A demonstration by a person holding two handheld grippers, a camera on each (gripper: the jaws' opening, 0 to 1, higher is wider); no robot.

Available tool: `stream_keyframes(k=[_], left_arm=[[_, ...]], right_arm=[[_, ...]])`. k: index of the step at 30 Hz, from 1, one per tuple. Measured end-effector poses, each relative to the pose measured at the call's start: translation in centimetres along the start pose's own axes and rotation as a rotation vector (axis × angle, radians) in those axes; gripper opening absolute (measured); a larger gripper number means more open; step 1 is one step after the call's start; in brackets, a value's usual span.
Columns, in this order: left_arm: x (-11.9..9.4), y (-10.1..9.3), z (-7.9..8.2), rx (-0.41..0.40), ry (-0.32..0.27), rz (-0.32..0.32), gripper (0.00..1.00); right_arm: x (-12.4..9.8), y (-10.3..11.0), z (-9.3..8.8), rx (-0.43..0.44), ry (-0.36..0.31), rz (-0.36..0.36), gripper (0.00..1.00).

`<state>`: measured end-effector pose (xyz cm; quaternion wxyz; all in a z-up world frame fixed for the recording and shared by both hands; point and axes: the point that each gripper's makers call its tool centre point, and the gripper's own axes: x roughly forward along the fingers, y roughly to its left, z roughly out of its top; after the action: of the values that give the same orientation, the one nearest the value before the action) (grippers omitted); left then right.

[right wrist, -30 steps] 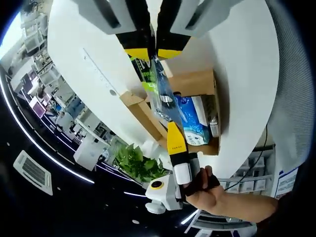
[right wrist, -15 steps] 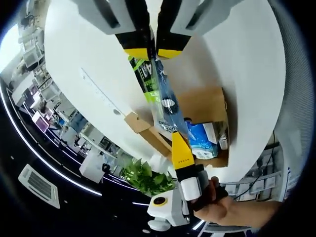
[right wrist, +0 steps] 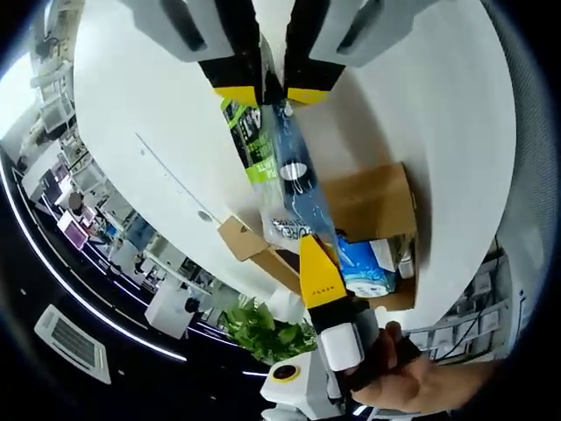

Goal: Operate the shoe box by opening the lid, removing the specified soft item, and placing it in the target area until the item is outside and the box remains undamaged.

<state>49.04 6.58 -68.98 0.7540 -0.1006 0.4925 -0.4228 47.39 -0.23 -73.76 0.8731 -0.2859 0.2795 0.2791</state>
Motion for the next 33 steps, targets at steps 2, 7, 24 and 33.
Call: stream_keyframes(k=[2,7,24,33], left_arm=[[0.2,-0.1,-0.1,0.004,0.001,0.003,0.0],[0.8,-0.1,-0.1,0.014,0.006,0.013,0.0],[1.3,0.5,0.2,0.034,-0.005,0.041,0.0],[0.7,0.6,1.1,0.072,-0.039,0.027,0.04]], right_arm=[[0.2,0.3,0.5,-0.002,-0.011,0.002,0.06],[0.6,1.2,2.1,-0.019,-0.042,0.014,0.08],[1.2,0.9,3.2,0.034,-0.081,-0.024,0.0],[1.2,0.4,3.1,0.051,-0.087,-0.036,0.0]])
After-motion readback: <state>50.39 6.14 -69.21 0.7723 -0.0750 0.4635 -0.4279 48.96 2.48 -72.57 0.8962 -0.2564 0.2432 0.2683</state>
